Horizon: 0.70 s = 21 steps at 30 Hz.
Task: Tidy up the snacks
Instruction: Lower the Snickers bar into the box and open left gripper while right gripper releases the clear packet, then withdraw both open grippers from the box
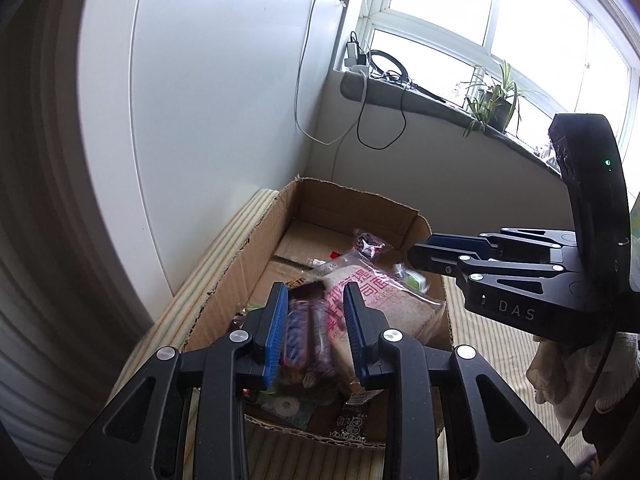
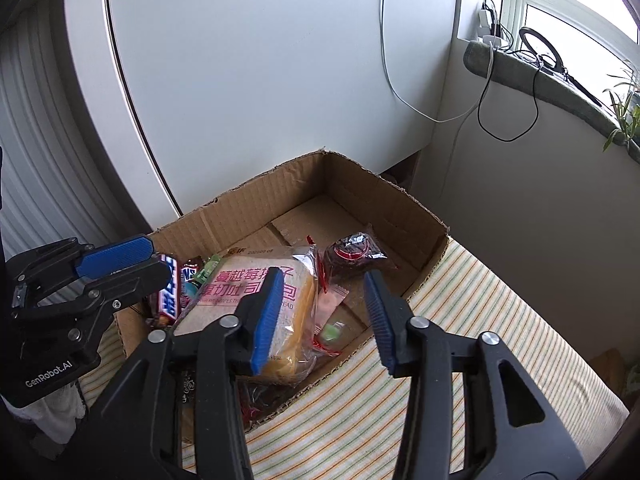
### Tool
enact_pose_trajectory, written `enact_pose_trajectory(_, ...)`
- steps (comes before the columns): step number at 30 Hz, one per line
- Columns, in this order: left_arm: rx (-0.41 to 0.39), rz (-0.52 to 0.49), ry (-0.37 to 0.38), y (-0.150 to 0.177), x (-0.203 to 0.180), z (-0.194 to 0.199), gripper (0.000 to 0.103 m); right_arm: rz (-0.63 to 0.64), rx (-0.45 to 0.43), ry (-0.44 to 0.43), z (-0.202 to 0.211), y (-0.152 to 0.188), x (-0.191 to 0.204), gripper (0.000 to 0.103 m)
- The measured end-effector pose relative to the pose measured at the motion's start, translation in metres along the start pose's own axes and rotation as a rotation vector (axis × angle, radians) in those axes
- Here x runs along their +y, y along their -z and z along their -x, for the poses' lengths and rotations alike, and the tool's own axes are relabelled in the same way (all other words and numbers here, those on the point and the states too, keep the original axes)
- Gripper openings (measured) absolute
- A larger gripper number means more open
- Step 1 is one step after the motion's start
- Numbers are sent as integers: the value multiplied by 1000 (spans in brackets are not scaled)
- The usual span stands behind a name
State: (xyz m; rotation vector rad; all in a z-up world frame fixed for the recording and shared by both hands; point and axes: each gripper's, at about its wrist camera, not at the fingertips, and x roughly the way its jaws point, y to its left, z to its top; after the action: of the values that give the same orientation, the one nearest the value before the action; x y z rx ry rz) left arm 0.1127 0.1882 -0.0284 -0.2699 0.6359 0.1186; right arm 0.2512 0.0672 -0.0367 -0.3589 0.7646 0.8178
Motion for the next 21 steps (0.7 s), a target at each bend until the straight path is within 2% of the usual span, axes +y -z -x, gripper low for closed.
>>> enact_pose_trajectory(15, -30, -11, 1, 3, -8, 29, 29, -6, -48, 7, 42, 12, 11, 47)
enact_pose_trajectory(17, -38, -11, -1, 5, -9, 36, 32, -6, -60, 13, 52, 16, 14, 55)
enact_pose_trajectory(19, -49, -6, -2, 8, -10, 43, 43, -8, -73, 14, 62, 21, 17, 64)
enact_pose_trajectory(21, -61, -7, -7, 11, -11, 51, 43, -7, -80, 14, 71, 26, 21, 65)
